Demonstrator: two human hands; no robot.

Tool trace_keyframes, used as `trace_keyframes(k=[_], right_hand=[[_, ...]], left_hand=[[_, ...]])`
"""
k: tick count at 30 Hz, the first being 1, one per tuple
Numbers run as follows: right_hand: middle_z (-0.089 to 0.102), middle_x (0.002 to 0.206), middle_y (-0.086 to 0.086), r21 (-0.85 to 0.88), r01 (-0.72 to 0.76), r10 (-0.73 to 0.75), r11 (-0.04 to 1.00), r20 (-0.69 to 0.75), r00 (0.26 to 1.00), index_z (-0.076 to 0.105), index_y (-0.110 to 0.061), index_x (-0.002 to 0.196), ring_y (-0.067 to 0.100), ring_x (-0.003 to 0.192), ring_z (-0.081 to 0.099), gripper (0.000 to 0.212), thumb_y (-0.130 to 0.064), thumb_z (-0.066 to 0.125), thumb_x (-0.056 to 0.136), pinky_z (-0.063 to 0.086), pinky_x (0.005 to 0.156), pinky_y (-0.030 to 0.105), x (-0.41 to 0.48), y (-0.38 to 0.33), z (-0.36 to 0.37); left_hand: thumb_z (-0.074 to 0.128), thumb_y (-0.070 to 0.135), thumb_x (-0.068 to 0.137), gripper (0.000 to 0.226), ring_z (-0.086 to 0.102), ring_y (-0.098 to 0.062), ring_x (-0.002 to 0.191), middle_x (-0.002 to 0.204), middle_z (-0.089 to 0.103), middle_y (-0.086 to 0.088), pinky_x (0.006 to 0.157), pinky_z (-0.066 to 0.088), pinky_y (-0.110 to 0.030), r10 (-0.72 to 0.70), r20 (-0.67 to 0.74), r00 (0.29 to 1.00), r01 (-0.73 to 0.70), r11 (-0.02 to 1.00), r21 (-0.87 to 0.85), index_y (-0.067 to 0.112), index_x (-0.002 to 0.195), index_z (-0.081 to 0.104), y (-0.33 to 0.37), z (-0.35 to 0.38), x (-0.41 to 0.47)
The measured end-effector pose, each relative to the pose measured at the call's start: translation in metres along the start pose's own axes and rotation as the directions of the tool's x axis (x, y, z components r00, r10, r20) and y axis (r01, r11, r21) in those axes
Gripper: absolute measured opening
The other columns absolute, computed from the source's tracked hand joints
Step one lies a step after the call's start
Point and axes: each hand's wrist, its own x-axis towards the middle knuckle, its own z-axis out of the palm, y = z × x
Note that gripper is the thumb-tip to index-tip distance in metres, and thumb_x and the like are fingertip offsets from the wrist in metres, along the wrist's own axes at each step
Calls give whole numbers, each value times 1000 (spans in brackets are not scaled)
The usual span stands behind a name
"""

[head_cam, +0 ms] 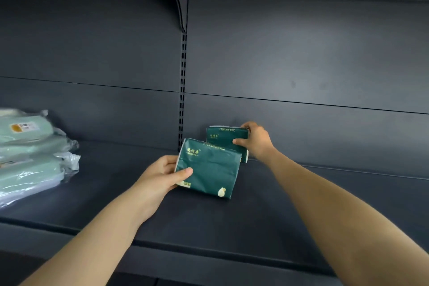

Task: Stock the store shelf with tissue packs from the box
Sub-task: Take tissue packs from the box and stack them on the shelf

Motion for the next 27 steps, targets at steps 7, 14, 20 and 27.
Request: trace_keyframes(k=[7, 14, 20, 27], right_hand=[[39, 129, 11, -127, 47, -47, 991, 3, 999, 49, -8, 129, 27, 109, 52, 51, -21, 70, 85, 41, 97, 29, 14, 9, 26], [35, 131, 13, -161, 47, -56, 986, -53, 997, 45, -6, 131, 31, 115, 48, 53, -20, 68, 86, 40, 103, 37, 19, 16, 33], [37, 130, 11, -195, 49, -58, 980, -43, 997, 50, -7, 129, 29, 118, 45, 51, -26, 69, 85, 40, 104, 37, 27, 21, 34], [32, 138, 17, -222, 20, -19, 975, 5, 1000, 39, -3, 137, 34, 123, 42, 63, -38, 60, 90, 38, 104, 39, 16, 10, 8]], left_hand=[[67, -1, 81, 30, 67, -21, 97, 103, 71, -7, 93, 48, -36, 0, -1, 1000, 0, 999, 38, 10, 107, 56, -2, 0, 2], [76, 17, 58, 52, 67, -19, 97, 99, 73, -2, 100, 45, -40, 7, -6, 1000, -6, 995, 102, 12, 106, 57, -3, 1, 1], [78, 8, 72, 42, 67, -21, 99, 105, 71, -5, 97, 47, -37, 1, -16, 1000, 1, 996, 88, 10, 108, 56, -5, 0, 3], [73, 4, 78, 36, 64, -24, 104, 104, 71, -6, 103, 42, -45, -1, -32, 999, 4, 996, 91, 11, 107, 54, -3, 2, 1]])
